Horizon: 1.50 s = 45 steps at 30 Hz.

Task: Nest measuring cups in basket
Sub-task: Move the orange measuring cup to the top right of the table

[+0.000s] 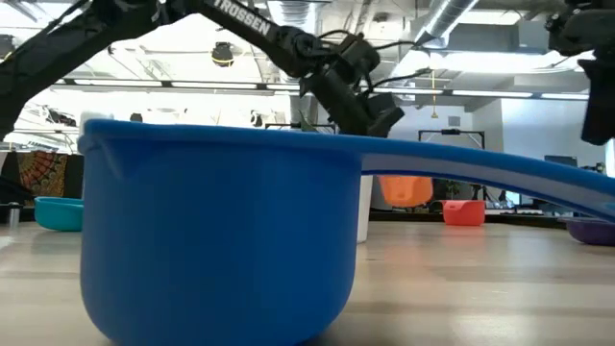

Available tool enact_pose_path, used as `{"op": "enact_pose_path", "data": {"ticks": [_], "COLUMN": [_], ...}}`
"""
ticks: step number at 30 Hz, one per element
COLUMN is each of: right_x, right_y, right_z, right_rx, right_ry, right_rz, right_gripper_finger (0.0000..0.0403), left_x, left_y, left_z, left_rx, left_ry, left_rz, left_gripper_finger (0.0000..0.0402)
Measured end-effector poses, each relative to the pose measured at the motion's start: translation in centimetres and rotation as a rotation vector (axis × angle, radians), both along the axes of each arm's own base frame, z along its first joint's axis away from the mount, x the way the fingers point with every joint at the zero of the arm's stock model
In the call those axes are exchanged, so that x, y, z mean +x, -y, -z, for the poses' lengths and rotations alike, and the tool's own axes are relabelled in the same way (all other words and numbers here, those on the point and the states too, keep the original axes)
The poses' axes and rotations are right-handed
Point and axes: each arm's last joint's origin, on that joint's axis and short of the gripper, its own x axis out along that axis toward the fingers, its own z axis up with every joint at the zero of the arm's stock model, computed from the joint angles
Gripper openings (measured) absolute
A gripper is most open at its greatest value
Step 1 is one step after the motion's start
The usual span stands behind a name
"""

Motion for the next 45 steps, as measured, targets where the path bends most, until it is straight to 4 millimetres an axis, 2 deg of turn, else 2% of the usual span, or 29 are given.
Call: {"op": "enact_pose_path", "data": {"ticks": [2,5,13,16,18,20,34,38,45], "right_x": [0.5,1.2,2.6,3.0,3.1,3.3,3.5,3.5,3.5], "right_y": [0.0,0.1,1.4,2.0,2.3,2.6,3.2,3.2,3.2], "right_z": [0.2,0.6,1.4,1.4,1.4,1.4,1.3,1.3,1.2], "right_rx": [-0.023,-0.082,-0.185,-0.201,-0.207,-0.21,-0.249,-0.248,-0.244], "right_ry": [0.051,0.111,0.101,0.079,0.07,0.064,0.083,0.083,0.09], "right_rz": [0.007,0.023,0.085,0.087,0.09,0.097,0.12,0.121,0.127], "right_gripper_finger": [0.0108,0.0108,0.0108,0.0108,0.0108,0.0108,0.0108,0.0108,0.0108], "left_x": [-0.2,-0.2,0.0,0.6,0.5,0.9,0.6,0.6,0.3], "left_y": [-0.6,-0.4,0.4,0.4,0.4,0.3,0.6,0.6,0.8], "left_z": [0.2,0.5,0.5,1.9,3.3,3.8,4.5,4.5,4.3], "left_rx": [-0.007,0.013,0.059,0.053,0.008,0.009,-0.016,-0.01,-0.007], "left_ry": [-0.008,-0.035,-0.05,-0.048,-0.093,-0.074,-0.134,-0.142,-0.163], "left_rz": [0.002,0.04,0.094,0.094,0.095,0.094,0.092,0.095,0.106], "left_gripper_finger": [0.0,0.0,0.0,0.0,0.0,0.0,0.0001,0.0021,0.0091]}}
